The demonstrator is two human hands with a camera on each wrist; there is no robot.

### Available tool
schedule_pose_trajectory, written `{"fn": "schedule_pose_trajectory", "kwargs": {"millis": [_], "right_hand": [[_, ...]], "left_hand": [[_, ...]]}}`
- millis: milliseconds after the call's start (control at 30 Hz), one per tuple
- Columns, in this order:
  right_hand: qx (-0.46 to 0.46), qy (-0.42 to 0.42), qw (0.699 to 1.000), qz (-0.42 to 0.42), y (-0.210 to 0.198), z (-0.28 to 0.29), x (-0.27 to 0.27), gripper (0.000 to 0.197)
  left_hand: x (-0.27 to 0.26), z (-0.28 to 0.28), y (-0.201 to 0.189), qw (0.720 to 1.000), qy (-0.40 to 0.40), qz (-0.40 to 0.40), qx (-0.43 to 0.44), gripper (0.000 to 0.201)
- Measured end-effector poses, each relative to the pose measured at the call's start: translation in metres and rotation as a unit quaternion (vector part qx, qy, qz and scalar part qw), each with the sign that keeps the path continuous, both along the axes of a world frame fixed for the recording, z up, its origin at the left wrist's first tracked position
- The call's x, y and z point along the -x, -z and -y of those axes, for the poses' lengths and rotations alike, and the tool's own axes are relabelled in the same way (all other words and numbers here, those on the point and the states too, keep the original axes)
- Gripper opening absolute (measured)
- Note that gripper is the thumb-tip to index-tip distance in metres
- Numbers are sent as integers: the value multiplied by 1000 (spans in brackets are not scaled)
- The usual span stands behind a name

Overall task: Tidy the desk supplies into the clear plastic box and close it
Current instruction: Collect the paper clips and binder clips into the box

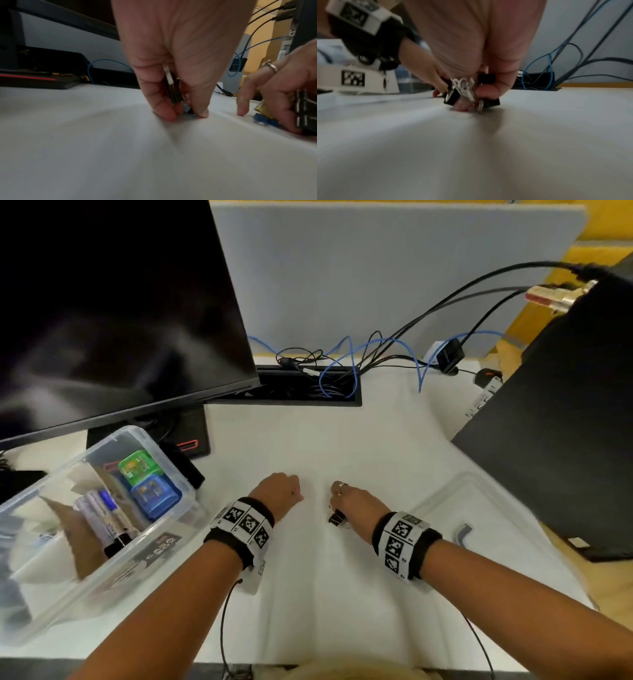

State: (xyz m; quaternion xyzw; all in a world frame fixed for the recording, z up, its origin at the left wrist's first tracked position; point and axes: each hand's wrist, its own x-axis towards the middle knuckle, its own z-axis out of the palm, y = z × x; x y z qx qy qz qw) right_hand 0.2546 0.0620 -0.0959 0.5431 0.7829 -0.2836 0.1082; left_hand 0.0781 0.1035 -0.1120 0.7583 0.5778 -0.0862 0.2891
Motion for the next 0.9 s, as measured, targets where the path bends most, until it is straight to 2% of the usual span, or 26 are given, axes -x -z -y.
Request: {"fn": "schedule_pose_trajectory", "kwargs": {"millis": [67, 200, 400, 467, 500, 533, 600, 633, 700, 767, 833, 900], "right_hand": [[2, -18, 1000, 19, -1, 1, -1, 32], [-1, -75, 997, -1, -7, -1, 0, 23], [-4, -122, 991, 63, -10, -2, 10, 29], [8, -123, 990, 73, -9, -3, 15, 27], [15, -105, 992, 64, -14, -3, 19, 20], [20, -94, 995, 40, -16, -6, 22, 6], [53, -37, 998, -19, -29, -9, 31, 32], [81, 3, 994, -70, -41, -10, 38, 34], [143, 60, 970, -189, -70, -7, 57, 23], [207, 78, 933, -283, -100, -3, 87, 22], [227, 77, 908, -343, -120, -3, 127, 28], [230, 86, 889, -387, -132, -6, 175, 30]], "left_hand": [[4, 4, 1, 1000, -16, 9, 1, 24], [9, 14, -4, 999, -41, 28, 0, 19], [16, 41, -20, 995, -86, 34, 31, 34], [22, 53, -30, 995, -91, 36, 29, 31], [27, 59, -38, 994, -94, 43, 26, 29], [34, 65, -50, 993, -99, 56, 19, 26], [57, 77, -78, 986, -131, 102, 6, 24], [73, 81, -95, 977, -164, 137, 5, 22], [113, 89, -130, 947, -246, 207, -3, 18], [159, 92, -153, 911, -337, 231, -49, 17], [206, 87, -161, 869, -425, 239, -83, 21], [245, 80, -157, 846, -474, 228, -84, 28]]}}
